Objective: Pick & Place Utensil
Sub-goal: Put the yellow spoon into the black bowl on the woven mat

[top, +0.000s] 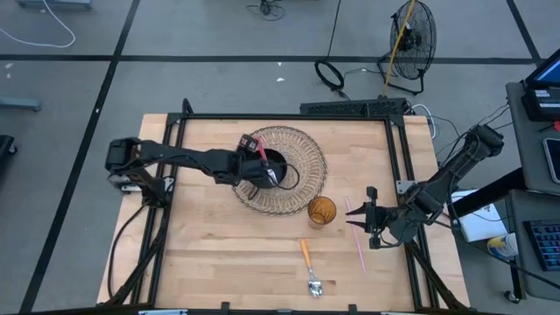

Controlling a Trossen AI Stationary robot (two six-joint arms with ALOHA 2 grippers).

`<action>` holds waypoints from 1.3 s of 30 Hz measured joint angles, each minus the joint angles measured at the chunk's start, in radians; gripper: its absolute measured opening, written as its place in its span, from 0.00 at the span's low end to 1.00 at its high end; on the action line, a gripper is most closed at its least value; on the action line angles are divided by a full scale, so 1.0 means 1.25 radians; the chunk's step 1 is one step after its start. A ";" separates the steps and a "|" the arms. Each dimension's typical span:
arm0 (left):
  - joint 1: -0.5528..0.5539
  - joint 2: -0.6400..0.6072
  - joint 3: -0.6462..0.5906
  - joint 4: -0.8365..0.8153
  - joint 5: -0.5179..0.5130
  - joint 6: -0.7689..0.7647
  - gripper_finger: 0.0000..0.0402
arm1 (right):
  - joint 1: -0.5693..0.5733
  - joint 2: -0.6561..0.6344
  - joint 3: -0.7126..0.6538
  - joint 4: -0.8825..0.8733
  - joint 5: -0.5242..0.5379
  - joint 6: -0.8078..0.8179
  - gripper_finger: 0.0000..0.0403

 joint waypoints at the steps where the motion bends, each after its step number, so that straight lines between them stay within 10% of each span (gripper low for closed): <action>1: -0.005 -0.018 0.000 0.000 0.006 -0.021 0.22 | 0.000 0.000 0.000 0.002 0.000 -0.001 0.22; 16: -0.218 -0.226 0.001 0.174 0.332 -0.335 0.22 | 0.000 -0.030 0.000 0.042 -0.081 0.022 0.22; 39: -0.509 -0.186 -0.259 0.549 0.127 -0.521 0.22 | 0.025 0.351 0.000 0.519 -0.233 0.004 0.22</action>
